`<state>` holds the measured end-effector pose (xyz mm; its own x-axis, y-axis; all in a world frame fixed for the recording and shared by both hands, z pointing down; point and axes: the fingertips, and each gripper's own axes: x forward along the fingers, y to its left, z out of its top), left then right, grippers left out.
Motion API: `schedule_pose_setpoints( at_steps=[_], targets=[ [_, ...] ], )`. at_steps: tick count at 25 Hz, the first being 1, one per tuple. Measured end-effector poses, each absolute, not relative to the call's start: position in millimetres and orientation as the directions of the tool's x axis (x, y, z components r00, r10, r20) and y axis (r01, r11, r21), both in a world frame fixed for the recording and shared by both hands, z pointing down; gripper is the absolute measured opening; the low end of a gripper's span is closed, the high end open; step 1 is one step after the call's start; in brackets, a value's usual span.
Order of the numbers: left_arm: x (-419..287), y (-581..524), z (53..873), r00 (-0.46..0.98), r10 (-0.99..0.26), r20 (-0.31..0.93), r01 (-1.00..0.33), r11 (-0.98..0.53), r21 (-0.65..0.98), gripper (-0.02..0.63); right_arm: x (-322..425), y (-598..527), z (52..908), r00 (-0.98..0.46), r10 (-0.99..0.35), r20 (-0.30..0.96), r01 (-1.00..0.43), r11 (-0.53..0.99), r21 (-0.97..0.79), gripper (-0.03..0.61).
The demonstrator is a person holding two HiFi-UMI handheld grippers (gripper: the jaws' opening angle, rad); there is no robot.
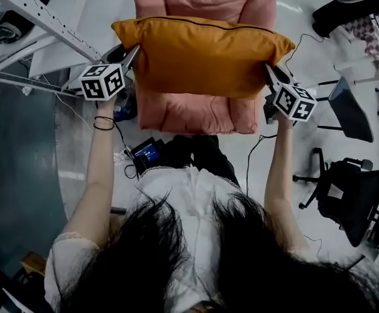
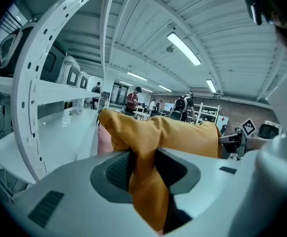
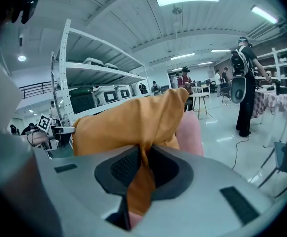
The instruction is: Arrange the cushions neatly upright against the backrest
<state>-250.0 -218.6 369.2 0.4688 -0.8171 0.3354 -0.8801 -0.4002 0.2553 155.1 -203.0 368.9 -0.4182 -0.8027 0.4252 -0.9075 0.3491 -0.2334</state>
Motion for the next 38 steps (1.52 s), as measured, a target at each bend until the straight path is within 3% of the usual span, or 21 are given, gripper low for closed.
schedule_pose_setpoints(
  at_steps=[18, 27, 38],
  targets=[
    [-220.7, -342.1, 447.4, 0.381, -0.776, 0.503, -0.921, -0.269, 0.282, 0.143, 182.2, -339.2, 443.6, -0.489, -0.703, 0.516, -0.871, 0.364, -0.329, 0.064],
    [-219.1, -406.2, 521.0, 0.325, -0.697, 0.640, -0.945, -0.214, 0.246, 0.135, 176.7, -404.6, 490.3, -0.535, -0.622, 0.571, -0.844, 0.410, -0.345, 0.064],
    [-235.5, -450.0, 556.1, 0.330, -0.747, 0.577, -0.937, -0.184, 0.297, 0.140, 155.2, -460.3, 529.2, -0.542, -0.594, 0.594, -0.838, 0.429, -0.336, 0.066]
  ],
)
